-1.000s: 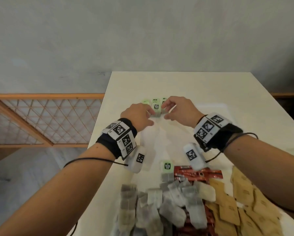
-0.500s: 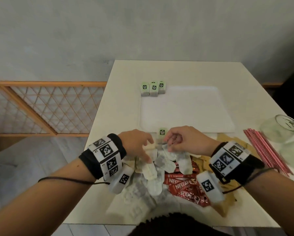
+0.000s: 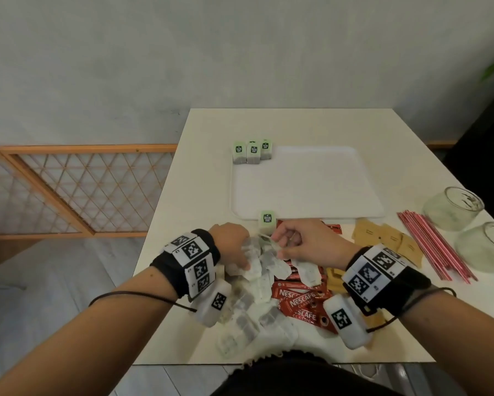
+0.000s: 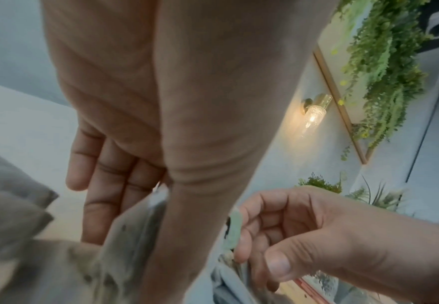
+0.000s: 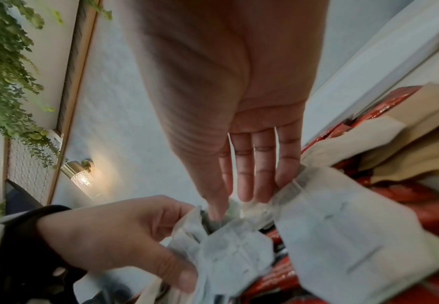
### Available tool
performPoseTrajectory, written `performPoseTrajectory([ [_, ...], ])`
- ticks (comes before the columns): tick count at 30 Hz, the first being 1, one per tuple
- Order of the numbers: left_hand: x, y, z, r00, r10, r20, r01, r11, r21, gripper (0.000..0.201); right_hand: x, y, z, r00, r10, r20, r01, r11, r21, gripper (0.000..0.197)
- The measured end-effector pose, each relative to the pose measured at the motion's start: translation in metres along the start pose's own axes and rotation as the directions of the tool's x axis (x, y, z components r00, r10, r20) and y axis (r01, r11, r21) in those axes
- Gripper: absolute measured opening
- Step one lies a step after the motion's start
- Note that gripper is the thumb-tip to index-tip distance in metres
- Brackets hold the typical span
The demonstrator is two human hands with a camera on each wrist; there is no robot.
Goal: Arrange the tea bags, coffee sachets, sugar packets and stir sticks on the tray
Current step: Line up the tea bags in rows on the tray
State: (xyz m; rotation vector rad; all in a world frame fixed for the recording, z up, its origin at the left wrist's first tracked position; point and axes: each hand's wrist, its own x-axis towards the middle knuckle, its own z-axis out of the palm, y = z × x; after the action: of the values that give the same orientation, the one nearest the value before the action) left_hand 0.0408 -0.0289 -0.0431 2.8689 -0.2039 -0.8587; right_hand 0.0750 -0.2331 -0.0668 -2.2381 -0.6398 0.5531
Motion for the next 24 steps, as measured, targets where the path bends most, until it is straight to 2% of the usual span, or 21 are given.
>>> performPoseTrajectory([
  [2,0.002,0.002,-0.004,0.998,0.047,-0.034,-0.049,0.997,-0.056,0.026,0.0,-0.001,-0.002,1.0,0.012,-0.021,-0.011,1.0,0.02,0.044],
  [5,0.004,0.004,-0.014,0.991,0.093,-0.093,-0.106,0.982,-0.155,0.025,-0.001,-0.005,-0.003,0.999,0.022,-0.029,-0.021,0.999,0.036,0.058],
  [8,0.011,0.001,-0.019,0.973,0.115,-0.2,-0.177,0.929,-0.325,0.028,0.0,-0.012,-0.004,0.998,0.028,-0.064,-0.023,0.997,0.078,0.056],
  [12,0.014,0.006,-0.022,0.951,0.181,-0.251,-0.299,0.746,-0.595,0.029,0.005,-0.011,-0.006,0.99,0.001,-0.138,0.01,0.997,0.078,0.023],
  [15,0.01,0.012,-0.022,0.949,0.213,-0.23,-0.314,0.639,-0.702,0.02,0.008,-0.011,-0.015,0.985,-0.011,-0.171,0.032,0.992,0.121,0.014],
  [17,0.008,0.013,-0.022,0.95,0.229,-0.212,-0.308,0.572,-0.76,0.029,0.01,-0.009,-0.025,0.99,-0.014,-0.141,0.039,0.984,0.177,0.002],
  [20,0.006,0.012,-0.025,0.97,0.199,-0.141,-0.212,0.403,-0.891,0.041,0.012,-0.009,-0.038,0.997,-0.018,-0.076,0.029,0.988,0.152,0.005],
  [22,0.006,0.009,-0.026,0.98,0.178,-0.091,-0.14,0.291,-0.946,0.037,0.013,-0.012,-0.045,1.0,0.0,-0.015,0.002,0.991,0.135,0.008],
  [24,0.011,0.005,-0.024,0.982,0.16,-0.104,-0.142,0.254,-0.957,0.027,0.014,-0.016,-0.05,0.999,0.042,0.029,-0.046,0.989,0.141,0.018],
])
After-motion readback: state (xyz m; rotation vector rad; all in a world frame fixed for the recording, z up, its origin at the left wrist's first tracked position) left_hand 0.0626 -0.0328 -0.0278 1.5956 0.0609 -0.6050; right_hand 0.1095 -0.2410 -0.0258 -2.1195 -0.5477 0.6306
